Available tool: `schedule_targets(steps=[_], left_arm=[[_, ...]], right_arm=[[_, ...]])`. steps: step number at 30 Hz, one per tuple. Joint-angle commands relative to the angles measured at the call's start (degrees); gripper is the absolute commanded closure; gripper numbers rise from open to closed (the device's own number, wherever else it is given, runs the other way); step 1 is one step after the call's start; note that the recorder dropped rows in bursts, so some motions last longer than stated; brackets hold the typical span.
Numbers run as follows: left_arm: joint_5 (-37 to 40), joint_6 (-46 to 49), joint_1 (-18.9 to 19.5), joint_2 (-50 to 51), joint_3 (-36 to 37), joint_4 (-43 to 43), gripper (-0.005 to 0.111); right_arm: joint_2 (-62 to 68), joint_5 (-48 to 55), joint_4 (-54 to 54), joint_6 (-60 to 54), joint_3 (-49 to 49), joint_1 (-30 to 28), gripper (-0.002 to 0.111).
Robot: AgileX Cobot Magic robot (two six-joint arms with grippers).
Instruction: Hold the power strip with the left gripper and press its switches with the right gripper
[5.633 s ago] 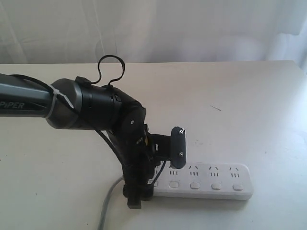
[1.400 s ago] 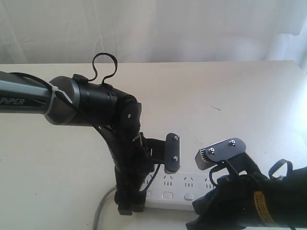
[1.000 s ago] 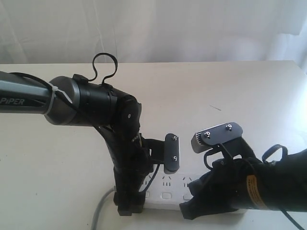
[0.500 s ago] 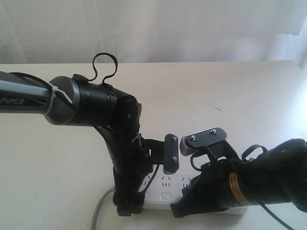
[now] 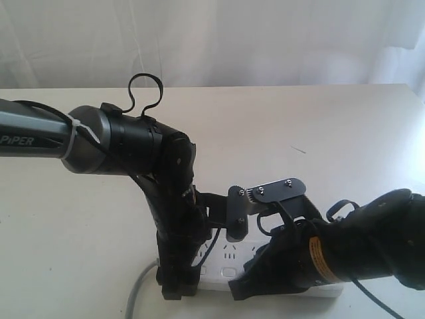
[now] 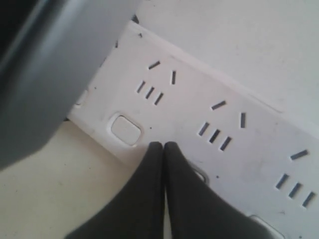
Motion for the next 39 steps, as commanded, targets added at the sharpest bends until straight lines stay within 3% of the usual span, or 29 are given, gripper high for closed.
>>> schedule_targets(steps=[1, 13, 18, 26, 39], left_arm=[[5.1, -0.7, 0.0, 1.2, 1.2, 0.4, 0.107], [4.0, -4.3, 0.0, 1.2, 1.2, 2.1, 0.107], [4.3, -10.1, 0.0, 1.2, 1.2, 7.2, 0.107], [4.4, -10.1, 0.0, 1.2, 1.2, 7.1, 0.107], [4.3, -9.7, 0.0, 1.2, 1.2, 7.1, 0.107]], right_arm=[[-2.7, -0.7, -1.3, -1.5, 1.0, 0.1, 0.108], [-20.7, 4.8, -1.3, -1.0, 2.0, 0.1, 0.108], [-20.4, 5.6, -1.3, 0.1, 5.7, 0.1, 0.108], [-20.3, 11.3, -1.3, 2.2, 7.7, 0.1, 0.108], [-12.9, 11.4, -1.3, 3.1, 7.9, 0.1, 0.108]])
